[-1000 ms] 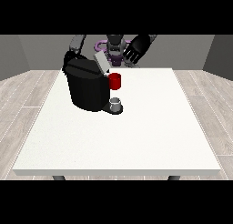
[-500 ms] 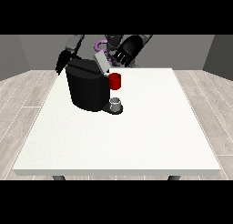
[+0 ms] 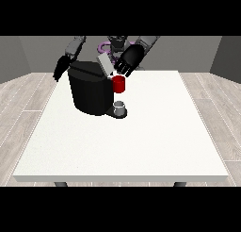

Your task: Insert the coffee pod into the coffee machine and close the lid

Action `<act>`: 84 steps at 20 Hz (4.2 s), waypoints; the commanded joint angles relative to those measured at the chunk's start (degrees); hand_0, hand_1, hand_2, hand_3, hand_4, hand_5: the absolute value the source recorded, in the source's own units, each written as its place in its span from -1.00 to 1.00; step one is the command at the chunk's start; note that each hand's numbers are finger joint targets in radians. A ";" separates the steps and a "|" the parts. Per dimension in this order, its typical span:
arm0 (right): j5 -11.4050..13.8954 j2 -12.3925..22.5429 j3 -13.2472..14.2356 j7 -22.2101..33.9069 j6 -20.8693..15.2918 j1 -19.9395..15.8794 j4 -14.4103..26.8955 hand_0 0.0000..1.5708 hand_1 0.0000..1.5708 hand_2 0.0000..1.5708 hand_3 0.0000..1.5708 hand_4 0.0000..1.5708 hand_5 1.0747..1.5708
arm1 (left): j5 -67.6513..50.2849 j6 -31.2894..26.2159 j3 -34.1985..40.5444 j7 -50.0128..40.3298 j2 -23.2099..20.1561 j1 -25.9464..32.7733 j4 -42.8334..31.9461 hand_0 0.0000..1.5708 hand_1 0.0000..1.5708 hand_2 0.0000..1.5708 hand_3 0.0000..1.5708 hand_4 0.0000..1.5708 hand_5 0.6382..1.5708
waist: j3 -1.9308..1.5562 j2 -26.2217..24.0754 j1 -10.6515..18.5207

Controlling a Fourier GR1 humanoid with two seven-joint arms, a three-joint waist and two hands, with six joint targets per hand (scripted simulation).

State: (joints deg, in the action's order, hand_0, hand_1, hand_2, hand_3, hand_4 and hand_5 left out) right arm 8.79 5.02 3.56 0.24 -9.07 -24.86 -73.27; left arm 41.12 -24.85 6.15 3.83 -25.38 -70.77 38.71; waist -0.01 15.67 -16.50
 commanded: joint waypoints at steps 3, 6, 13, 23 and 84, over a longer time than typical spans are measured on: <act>0.97 -1.31 -0.89 1.75 -1.47 0.28 -0.28 -1.00 -1.00 -1.00 -1.00 -0.79 1.00 | 0.38 0.38 0.28 0.31 0.19 -0.03 -1.52 0.60 0.60 0.65 0.57 -0.45 1.00 | 0.01 0.14 0.03; 0.98 -1.41 -2.02 2.92 -0.42 -0.62 -2.17 -1.00 -1.00 -1.00 -1.00 -0.81 1.00 | -0.11 -0.42 1.51 0.05 -1.07 -1.97 -3.05 0.58 0.58 0.64 0.57 -0.46 1.00 | 0.02 0.46 -1.93; 1.49 -0.62 -1.11 0.37 -1.30 0.55 -1.37 -1.00 -1.00 -1.00 -1.00 -0.87 1.00 | 1.09 0.36 0.51 2.65 -1.54 -0.91 -2.89 0.49 0.49 0.57 0.53 -0.46 1.00 | 0.01 1.84 -1.12; 0.63 -1.04 -0.89 1.43 -0.91 -0.84 -1.03 -1.00 -1.00 -1.00 -1.00 -1.00 1.00 | 1.02 0.45 1.78 2.12 -2.36 -3.46 -3.96 0.54 0.54 0.59 0.53 -0.55 1.00 | 0.01 1.88 -1.73; -0.29 -0.35 3.13 -1.79 -2.70 0.43 7.12 -1.00 -1.00 -1.00 -1.00 -1.00 1.00 | 10.92 10.26 -2.62 8.76 -0.08 0.78 -1.49 -1.00 -1.00 -1.00 -1.00 -1.00 1.00 | -0.03 -2.79 5.22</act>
State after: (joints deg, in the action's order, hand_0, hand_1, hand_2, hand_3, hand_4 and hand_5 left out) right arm 9.51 5.10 5.70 0.29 -11.96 -26.91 -68.83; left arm 52.35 -12.73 3.90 14.34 -27.33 -71.60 36.55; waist -0.06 17.00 -13.90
